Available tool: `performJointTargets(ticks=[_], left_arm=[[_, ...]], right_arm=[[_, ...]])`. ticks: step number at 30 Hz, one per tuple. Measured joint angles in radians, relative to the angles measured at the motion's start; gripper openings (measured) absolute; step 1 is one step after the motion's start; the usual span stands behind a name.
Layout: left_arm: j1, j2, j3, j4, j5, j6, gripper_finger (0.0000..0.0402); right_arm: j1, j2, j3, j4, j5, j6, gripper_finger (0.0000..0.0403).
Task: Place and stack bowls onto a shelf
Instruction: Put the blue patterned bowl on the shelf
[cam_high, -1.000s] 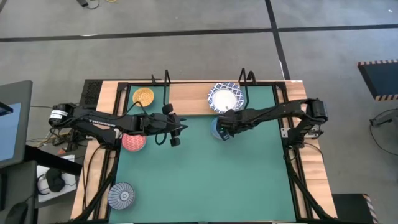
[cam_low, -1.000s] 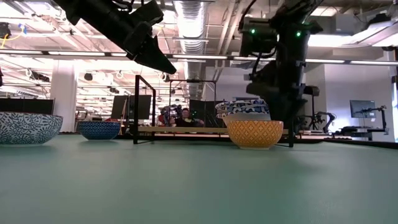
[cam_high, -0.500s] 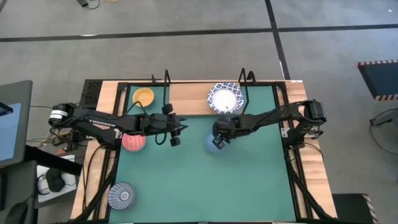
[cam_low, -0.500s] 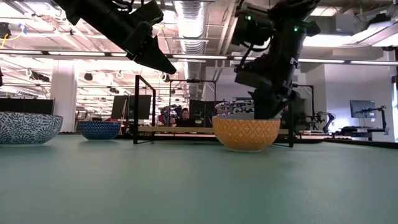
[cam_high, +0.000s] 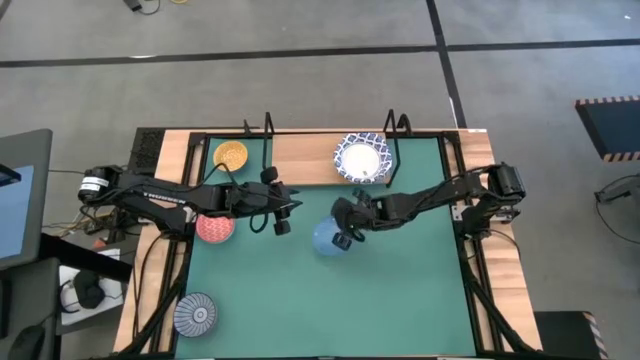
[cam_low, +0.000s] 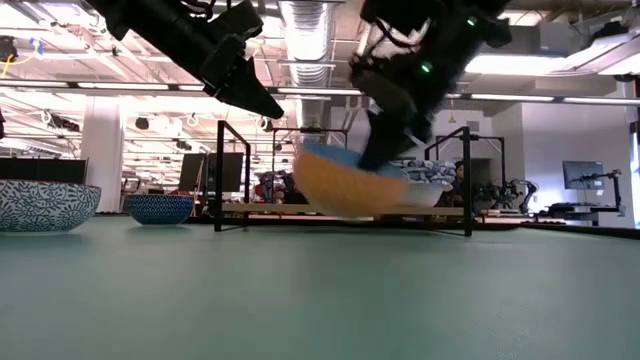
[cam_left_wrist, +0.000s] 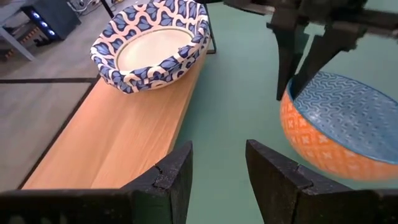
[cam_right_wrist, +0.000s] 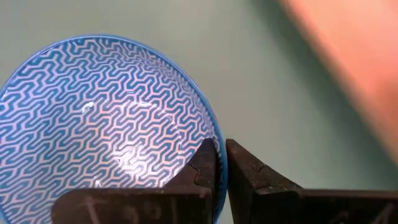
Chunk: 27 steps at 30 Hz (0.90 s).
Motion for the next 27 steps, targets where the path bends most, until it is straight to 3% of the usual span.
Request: performJointTargets(ticks=[8, 22, 27], left_arm=[[0.000, -0.001, 0.000, -0.004, -0.044, -0.017, 0.0138], [0.000, -0.001, 0.000, 0.033, -0.045, 0.003, 0.0151], [-0.001, -0.002, 0.000, 0.114, 0.029, 0.041, 0.0156]], right_arm=[[-0.043, 0.000, 0.108, 0.018, 0.039, -0.123, 0.0038], [0.003, 0.047, 0.119, 0.112, 0.382, -0.328, 0.0038], [0.017, 0.057, 0.120, 0.138, 0.543, -0.454, 0.0038]])
